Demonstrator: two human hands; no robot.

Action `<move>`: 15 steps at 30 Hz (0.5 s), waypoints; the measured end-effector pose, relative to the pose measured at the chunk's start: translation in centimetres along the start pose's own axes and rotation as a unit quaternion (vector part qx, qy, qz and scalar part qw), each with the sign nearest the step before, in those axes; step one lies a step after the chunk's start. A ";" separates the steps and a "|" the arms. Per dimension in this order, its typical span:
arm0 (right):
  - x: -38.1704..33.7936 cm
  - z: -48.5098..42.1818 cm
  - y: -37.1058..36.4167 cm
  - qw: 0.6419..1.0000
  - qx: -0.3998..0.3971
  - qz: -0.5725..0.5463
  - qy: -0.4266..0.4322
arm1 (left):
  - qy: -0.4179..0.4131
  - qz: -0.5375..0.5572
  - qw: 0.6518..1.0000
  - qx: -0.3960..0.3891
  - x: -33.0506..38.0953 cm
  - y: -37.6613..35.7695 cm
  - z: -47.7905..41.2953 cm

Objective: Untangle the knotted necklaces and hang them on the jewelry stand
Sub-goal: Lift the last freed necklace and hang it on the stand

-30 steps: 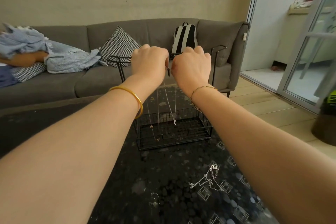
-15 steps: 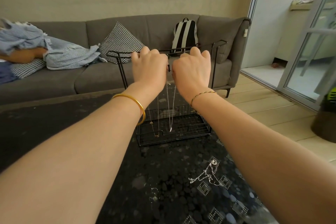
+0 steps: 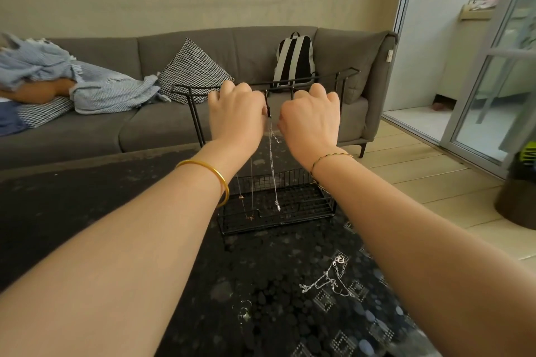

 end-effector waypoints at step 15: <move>7.5 14.7 -5.7 0.935 -0.250 -0.143 -0.208 | 0.132 0.250 0.916 -0.283 5.8 -6.5 13.9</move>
Point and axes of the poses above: each hand's wrist, its own z-axis away from the middle knuckle, its own y-axis out of the back of the hand, x = y × z, the point moved 6 cm from there along -z, towards the middle knuckle, and after that the axes turned 2 degrees about -y, right-handed, at the moved point
